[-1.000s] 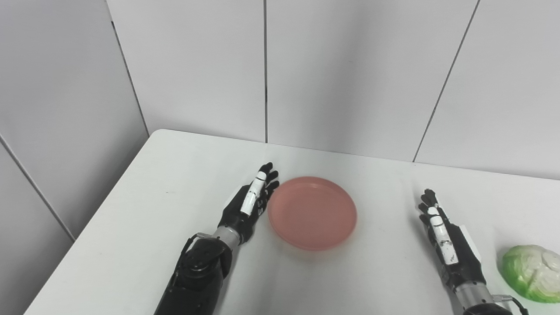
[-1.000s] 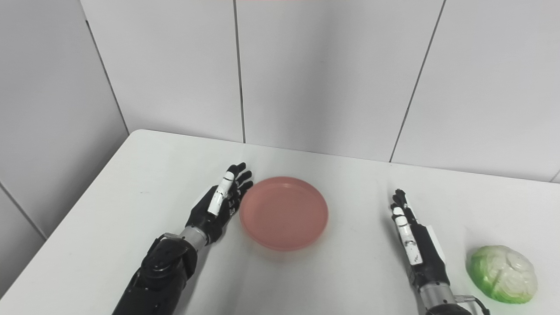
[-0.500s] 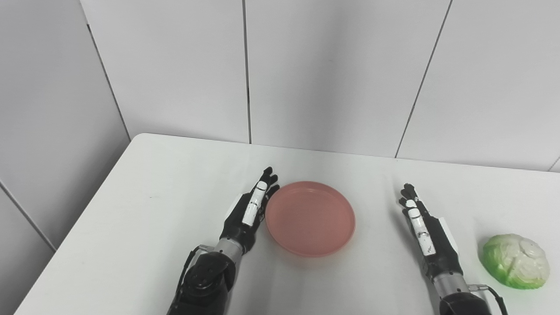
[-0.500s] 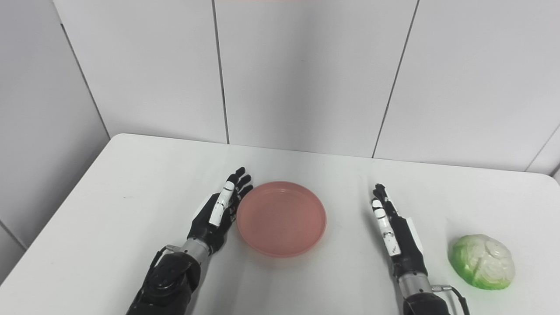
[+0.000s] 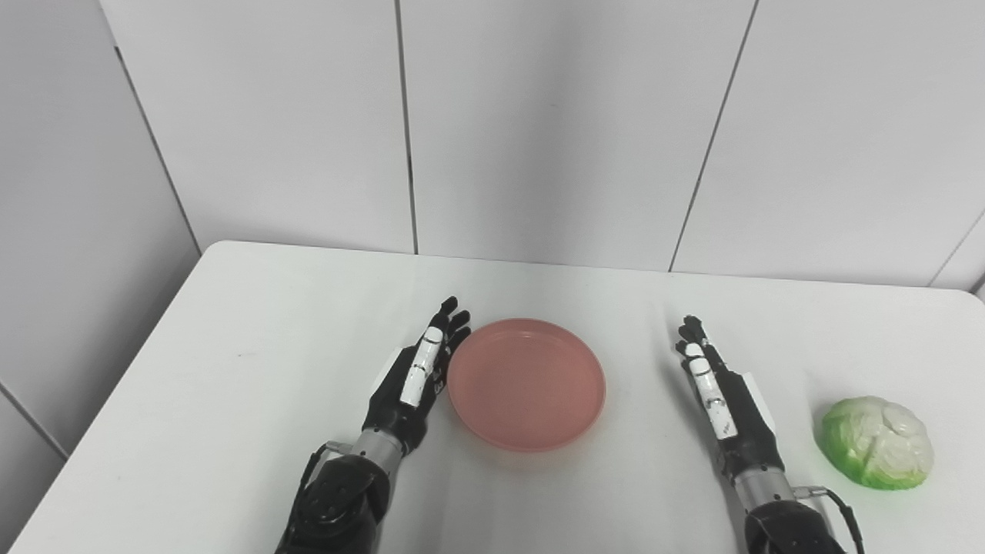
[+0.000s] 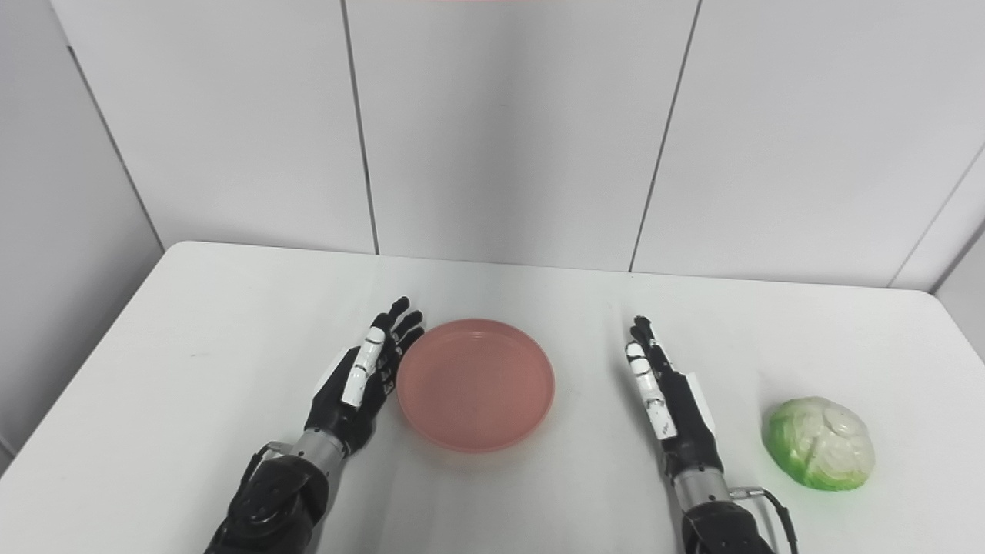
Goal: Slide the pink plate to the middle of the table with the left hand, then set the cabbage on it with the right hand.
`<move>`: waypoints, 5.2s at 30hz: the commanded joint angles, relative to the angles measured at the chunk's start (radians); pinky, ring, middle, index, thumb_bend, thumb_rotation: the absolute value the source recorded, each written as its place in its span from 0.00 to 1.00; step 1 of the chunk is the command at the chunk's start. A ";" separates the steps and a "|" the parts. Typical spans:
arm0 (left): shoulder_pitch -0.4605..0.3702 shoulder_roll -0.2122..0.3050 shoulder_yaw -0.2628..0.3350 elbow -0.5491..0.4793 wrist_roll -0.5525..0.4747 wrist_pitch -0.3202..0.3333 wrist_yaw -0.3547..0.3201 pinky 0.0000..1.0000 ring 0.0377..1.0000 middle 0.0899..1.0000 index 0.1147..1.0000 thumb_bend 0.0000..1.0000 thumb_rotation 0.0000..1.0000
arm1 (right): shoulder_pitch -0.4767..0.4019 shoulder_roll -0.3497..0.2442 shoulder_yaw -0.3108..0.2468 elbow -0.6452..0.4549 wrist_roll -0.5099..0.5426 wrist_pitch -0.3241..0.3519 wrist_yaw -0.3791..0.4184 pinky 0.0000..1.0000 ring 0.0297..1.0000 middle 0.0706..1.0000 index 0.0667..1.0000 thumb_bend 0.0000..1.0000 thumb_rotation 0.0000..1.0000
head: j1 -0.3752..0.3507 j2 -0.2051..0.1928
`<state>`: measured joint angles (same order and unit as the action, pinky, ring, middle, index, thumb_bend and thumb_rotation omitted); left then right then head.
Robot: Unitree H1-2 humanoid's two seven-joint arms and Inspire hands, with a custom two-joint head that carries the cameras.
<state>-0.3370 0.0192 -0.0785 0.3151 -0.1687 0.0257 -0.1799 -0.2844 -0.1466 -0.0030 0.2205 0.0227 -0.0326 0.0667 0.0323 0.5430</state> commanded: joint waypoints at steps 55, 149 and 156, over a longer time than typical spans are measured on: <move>0.034 0.104 0.071 0.131 -0.079 -0.001 -0.192 0.98 0.96 0.97 0.96 0.71 1.00 | 0.132 -0.508 -0.292 -0.720 -0.548 0.342 0.153 0.86 0.96 0.99 1.00 1.00 0.58 | -0.342 -0.039; 0.048 0.152 0.075 0.106 -0.111 0.022 -0.227 0.98 0.95 0.96 0.95 0.66 0.97 | 0.081 -0.547 -0.074 -0.291 -0.378 0.390 0.232 0.90 0.95 0.95 0.96 1.00 0.40 | -0.384 0.024; 0.055 0.149 0.070 0.076 -0.109 0.046 -0.212 0.98 0.95 0.96 0.95 0.66 0.98 | 0.086 -0.553 -0.082 -0.286 -0.364 0.387 0.232 0.86 0.90 0.91 0.89 1.00 0.26 | -0.381 0.029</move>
<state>-0.3228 0.1587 0.0040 0.3643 -0.3034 -0.0072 -0.4059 -0.1767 -0.6644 -0.0666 -0.0504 -0.3442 0.3795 0.3191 -0.3497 0.5706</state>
